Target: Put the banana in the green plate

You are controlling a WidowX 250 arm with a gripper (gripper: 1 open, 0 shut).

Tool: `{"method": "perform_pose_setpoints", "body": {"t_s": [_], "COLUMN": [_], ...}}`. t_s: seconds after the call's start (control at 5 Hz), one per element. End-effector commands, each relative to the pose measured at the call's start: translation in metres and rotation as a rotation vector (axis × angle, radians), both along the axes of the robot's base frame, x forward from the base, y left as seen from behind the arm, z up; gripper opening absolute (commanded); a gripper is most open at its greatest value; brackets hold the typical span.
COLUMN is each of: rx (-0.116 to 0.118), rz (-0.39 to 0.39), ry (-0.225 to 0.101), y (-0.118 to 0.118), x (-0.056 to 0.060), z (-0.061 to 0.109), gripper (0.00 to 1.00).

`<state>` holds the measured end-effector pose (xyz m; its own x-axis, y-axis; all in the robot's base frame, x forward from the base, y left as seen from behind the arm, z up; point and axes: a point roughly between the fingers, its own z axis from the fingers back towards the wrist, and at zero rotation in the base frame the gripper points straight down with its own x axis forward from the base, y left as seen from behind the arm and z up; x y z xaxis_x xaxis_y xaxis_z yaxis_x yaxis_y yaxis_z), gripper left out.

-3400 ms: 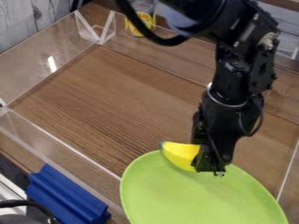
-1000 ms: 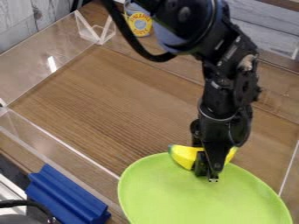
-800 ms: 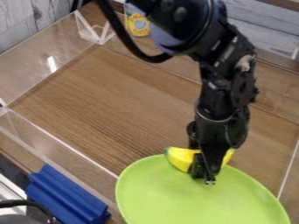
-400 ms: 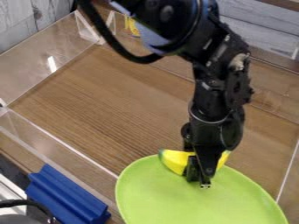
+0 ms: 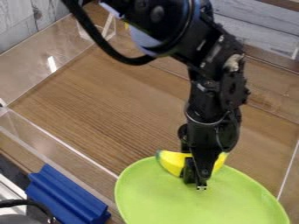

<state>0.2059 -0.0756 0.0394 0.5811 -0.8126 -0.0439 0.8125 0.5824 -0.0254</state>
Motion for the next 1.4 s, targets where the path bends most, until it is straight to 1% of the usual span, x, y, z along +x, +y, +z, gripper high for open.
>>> {"method": "perform_pose_setpoints", "body": {"t_s": [0.0,0.6,1.2], "rx": [-0.018,-0.020,-0.018], "rz": [0.000,-0.008,-0.023], "ry": [-0.035,-0.030,-0.018], "y": [0.000,-0.001,-0.007], "x": [0.002,0.004,0.006], "z": [0.005,-0.013,-0.018], "gripper": [1.00,1.00,1.00]}}
